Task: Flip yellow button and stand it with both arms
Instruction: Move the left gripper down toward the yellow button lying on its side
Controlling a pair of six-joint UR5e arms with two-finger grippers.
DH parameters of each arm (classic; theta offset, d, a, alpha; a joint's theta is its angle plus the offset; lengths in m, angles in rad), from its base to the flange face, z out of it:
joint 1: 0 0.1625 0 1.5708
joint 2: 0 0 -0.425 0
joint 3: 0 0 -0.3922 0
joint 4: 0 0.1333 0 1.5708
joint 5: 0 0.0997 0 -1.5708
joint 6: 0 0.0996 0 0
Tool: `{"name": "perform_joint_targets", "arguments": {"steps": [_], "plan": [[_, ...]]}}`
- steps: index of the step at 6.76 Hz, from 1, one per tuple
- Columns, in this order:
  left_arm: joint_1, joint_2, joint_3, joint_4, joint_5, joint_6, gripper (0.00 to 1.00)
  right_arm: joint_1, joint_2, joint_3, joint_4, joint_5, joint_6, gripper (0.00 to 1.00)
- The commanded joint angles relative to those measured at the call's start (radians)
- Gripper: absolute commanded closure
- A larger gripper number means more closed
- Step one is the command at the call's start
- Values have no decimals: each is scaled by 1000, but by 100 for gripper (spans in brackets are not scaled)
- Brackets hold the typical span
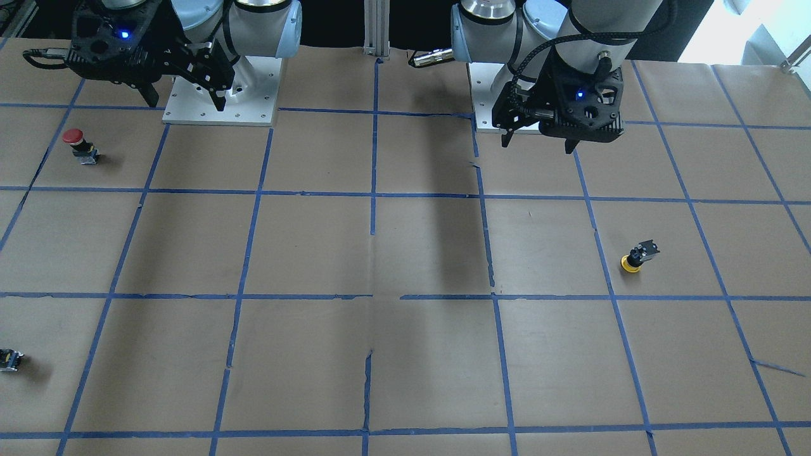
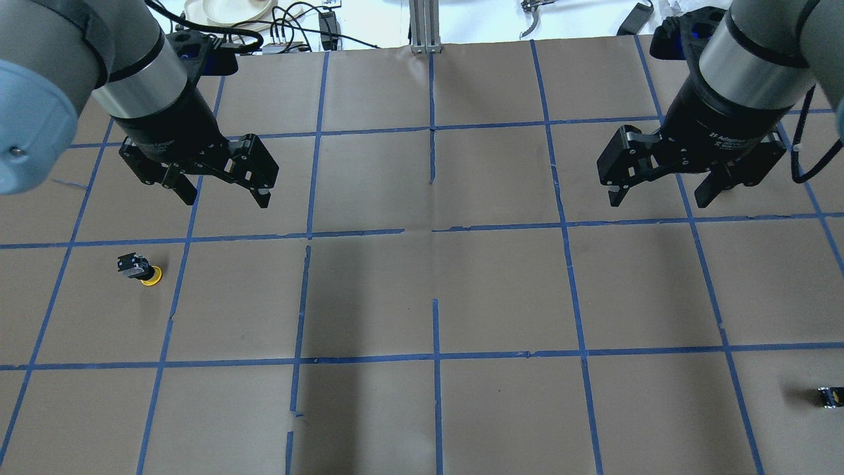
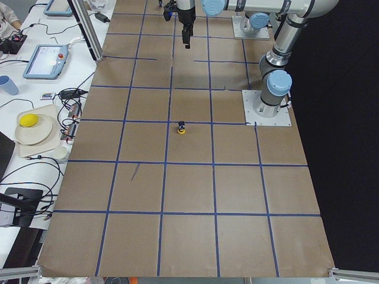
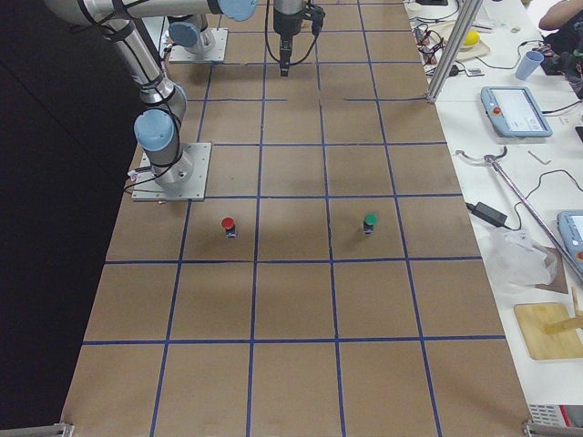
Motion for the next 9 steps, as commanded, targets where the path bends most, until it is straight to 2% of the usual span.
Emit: {"name": "perform_joint_targets", "arguments": {"steps": [1,3,4,6,8,9], "plan": [[1,9,-14,26,2,-1,0,0,-2,2,1,-8,0,0],[63,14,-16,23,8,1,0,-1,0,0,-2,-6,0,0],[169,-6,-28,18,13,54,0,-1,-2,0,3,-8,0,0],[315,-23,-111,53,126,172,3,0,0,0,-3,-2,0,0],[468,-122,-265,354,118,191,6,0,0,0,-3,-2,0,0],[516,-175,-312,485,117,199,5,0,0,2,-3,0,0,0]]}}
